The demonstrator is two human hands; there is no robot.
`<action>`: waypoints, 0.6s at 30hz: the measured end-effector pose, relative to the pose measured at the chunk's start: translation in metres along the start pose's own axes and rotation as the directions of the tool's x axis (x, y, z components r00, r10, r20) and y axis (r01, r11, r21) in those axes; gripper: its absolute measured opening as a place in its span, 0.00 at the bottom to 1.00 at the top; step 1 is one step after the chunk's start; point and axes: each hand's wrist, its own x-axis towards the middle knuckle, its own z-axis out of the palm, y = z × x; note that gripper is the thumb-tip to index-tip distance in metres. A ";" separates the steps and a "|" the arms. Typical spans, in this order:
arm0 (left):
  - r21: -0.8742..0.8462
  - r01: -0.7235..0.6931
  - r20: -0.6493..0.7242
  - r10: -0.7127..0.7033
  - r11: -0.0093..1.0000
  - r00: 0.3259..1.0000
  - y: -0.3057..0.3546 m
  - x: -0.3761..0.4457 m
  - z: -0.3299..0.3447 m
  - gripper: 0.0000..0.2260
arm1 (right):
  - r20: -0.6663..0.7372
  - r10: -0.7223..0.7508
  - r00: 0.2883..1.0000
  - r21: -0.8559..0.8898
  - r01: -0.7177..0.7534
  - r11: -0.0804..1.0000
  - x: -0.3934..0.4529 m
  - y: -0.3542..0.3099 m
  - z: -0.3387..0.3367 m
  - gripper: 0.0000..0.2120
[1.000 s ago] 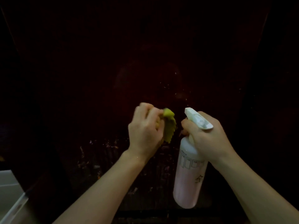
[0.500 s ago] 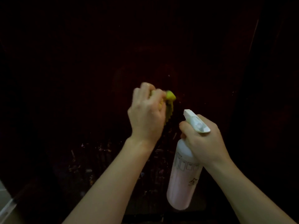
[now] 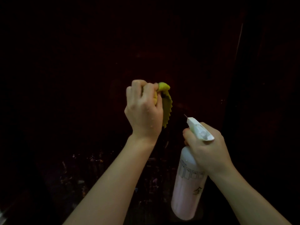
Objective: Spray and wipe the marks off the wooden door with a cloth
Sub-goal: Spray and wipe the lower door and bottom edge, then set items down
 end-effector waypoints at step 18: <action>-0.109 -0.072 0.169 0.090 0.991 0.982 0.029 0.003 0.010 0.03 | -0.128 0.007 0.992 -0.056 -0.015 0.998 0.004 -0.008 -0.020 0.14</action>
